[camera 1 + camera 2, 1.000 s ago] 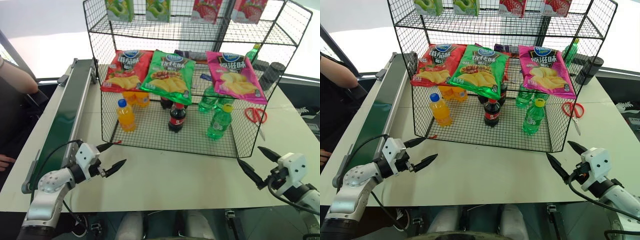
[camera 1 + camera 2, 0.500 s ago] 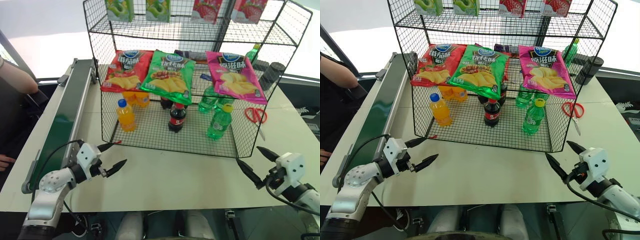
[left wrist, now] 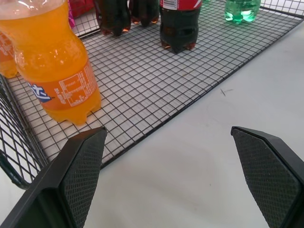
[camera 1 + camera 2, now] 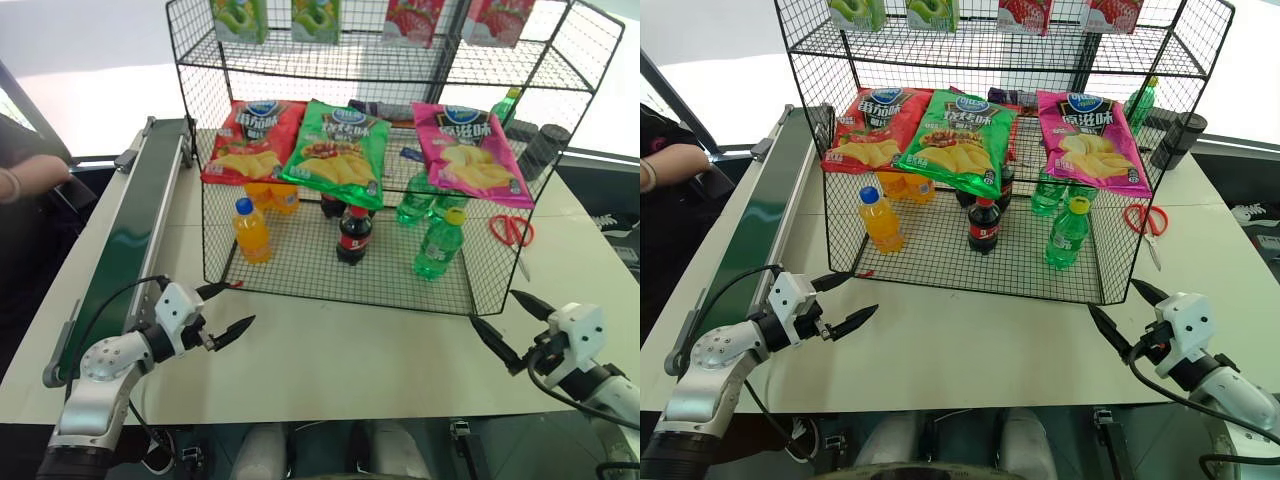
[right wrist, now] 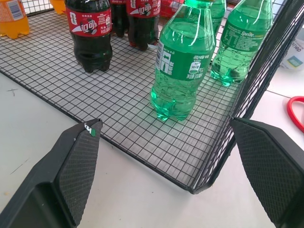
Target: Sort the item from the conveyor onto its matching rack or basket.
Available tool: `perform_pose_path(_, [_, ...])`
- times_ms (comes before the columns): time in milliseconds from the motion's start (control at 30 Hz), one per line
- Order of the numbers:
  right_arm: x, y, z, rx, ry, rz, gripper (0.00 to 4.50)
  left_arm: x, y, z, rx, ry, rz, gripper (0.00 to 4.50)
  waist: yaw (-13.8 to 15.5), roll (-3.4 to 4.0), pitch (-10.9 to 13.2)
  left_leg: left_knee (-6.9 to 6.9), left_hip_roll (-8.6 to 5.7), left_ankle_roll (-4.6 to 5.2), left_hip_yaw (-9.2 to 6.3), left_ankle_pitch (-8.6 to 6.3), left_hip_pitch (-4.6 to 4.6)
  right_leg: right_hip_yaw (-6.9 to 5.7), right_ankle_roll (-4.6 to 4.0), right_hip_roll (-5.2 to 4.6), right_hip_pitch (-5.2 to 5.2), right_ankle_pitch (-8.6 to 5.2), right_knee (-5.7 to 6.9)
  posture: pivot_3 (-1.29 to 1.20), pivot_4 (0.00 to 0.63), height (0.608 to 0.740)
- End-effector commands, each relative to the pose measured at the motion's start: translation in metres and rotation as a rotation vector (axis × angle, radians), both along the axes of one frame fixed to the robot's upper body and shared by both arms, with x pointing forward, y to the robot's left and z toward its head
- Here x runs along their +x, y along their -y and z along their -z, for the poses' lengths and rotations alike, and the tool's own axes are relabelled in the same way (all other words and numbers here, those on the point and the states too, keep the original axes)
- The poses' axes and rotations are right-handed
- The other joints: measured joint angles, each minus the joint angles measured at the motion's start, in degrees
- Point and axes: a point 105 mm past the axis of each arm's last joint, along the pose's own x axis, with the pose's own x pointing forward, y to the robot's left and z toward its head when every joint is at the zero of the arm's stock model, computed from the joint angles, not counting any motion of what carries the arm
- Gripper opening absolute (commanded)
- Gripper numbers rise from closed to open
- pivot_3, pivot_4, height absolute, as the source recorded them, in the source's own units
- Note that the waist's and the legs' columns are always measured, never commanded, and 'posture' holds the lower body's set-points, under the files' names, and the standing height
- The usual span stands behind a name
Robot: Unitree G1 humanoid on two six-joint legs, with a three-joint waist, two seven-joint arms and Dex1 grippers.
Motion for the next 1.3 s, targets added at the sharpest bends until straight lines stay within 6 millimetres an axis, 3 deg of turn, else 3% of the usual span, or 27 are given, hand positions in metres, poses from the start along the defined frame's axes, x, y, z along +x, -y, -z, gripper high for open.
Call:
perform_pose_path(33, [0.0017,-0.0041,-0.0088,-0.008,0.042,-0.01,4.47,0.0016,0.0004,-0.0049,-0.002,0.028,0.0,4.5,0.0,0.0,0.0,0.0,0.0,0.0,0.0,0.0,0.0,0.0,0.0,0.0,0.0,0.0,0.0,0.0,0.15,0.724])
perform_pose_path(1300, [0.0075,-0.0092,-0.0088,-0.008,0.045,-0.027,4.47,0.0045,0.0025,-0.0046,-0.003,0.035,0.0,4.5,0.01,-0.01,-0.01,0.02,0.0,0.0,0.0,0.0,0.02,0.0,0.0,0.02,0.02,0.0,0.01,0.0,0.15,0.724])
